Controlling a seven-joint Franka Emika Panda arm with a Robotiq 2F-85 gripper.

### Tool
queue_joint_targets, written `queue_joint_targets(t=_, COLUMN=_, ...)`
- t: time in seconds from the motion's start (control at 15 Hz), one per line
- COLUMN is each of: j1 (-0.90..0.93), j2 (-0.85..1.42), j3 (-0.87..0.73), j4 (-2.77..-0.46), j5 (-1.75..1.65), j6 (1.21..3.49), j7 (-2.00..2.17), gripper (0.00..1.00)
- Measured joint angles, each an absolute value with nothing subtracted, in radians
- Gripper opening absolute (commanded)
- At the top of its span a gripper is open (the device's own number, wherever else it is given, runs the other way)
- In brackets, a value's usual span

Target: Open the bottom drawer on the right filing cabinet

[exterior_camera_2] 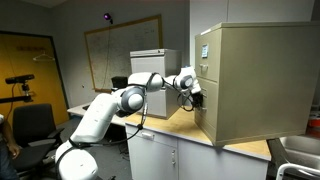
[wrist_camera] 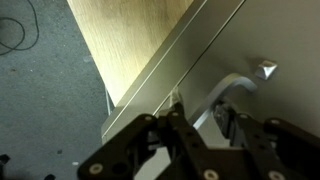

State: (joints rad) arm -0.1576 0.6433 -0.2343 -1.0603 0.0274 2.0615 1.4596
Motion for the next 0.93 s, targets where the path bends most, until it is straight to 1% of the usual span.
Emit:
queue_joint_targets(t=0.07, j1=-0.156, j2=0.649, j3=-0.234, j4=-1.051, j5=0.019, j6=2.062, j7=1.438, gripper=0.09)
queue_joint_targets(t=0.2, j1=-0.154, j2=0.651, j3=-0.233, j4=-1.047, j5=0.008, j6=2.065, j7=1.413, gripper=0.11)
queue_joint_targets(t=0.4, j1=-0.148, j2=0.635, j3=-0.233, j4=-1.078, j5=0.002, j6=2.091, j7=1.411, gripper=0.11)
queue_joint_targets(t=0.93, j1=-0.16, j2=0.502, j3=-0.205, j4=-1.366, j5=0.031, j6=2.399, j7=1.377, gripper=0.1)
